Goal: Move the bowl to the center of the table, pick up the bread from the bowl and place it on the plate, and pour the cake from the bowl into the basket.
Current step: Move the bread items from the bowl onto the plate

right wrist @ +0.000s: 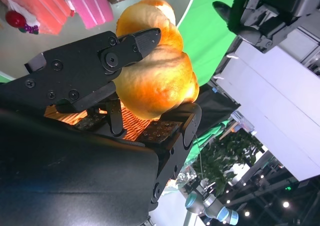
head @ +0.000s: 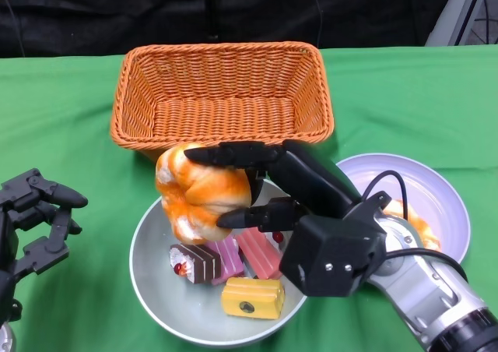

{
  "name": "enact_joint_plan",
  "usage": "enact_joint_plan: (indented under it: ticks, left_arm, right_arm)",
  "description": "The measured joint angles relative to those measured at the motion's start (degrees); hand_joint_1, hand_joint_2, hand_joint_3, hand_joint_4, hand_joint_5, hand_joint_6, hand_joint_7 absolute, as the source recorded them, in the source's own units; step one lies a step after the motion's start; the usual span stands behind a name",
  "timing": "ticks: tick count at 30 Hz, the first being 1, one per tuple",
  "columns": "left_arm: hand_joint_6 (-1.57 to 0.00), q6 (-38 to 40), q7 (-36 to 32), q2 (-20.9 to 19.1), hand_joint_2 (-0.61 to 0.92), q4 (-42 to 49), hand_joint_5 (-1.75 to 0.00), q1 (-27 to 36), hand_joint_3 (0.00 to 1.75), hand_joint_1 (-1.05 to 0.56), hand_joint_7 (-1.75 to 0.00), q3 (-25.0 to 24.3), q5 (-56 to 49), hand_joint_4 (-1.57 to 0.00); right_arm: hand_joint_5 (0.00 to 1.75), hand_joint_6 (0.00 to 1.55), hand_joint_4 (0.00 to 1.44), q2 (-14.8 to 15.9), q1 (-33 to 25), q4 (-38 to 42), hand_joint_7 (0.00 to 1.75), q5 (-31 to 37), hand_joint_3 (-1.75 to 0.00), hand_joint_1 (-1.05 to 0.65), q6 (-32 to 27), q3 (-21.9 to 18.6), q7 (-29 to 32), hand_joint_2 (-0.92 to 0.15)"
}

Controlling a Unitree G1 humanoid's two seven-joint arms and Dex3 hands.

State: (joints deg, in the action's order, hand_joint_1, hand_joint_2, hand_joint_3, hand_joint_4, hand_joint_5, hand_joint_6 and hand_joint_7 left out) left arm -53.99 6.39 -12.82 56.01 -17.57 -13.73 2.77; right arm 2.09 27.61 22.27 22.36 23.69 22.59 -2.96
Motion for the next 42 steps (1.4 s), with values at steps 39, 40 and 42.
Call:
enact_joint_plan:
  ticks: [39, 40, 42]
  left_arm:
    - [-0.75, 2.1, 0.3, -0.8, 0.58, 3.5, -1.57, -3.3, 1.1, -0.03, -1.37, -1.4, 2.2, -0.75]
    - [-0.75, 2.1, 0.3, -0.8, 0.58, 3.5, -1.58, -3.3, 1.1, -0.02, -1.37, -1.4, 2.2, -0.75]
    - [-0.75, 2.1, 0.3, -0.8, 0.59, 3.4, -1.58, -3.3, 1.1, -0.01, -1.37, -1.4, 2.2, -0.75]
  right_arm:
    - [1.23, 1.12, 0.7, 8.7, -17.5, -21.2, 0.03, -11.8, -0.11, -0.01, -16.3, -20.5, -4.9, -0.92]
    - [1.21, 1.12, 0.71, 9.1, -17.5, -20.6, 0.03, -11.5, -0.1, -0.01, -16.9, -20.7, -4.8, -0.92]
    - [1.2, 1.11, 0.72, 9.9, -17.1, -18.7, 0.03, -11.0, -0.1, 0.0, -17.6, -21.3, -4.8, -0.92]
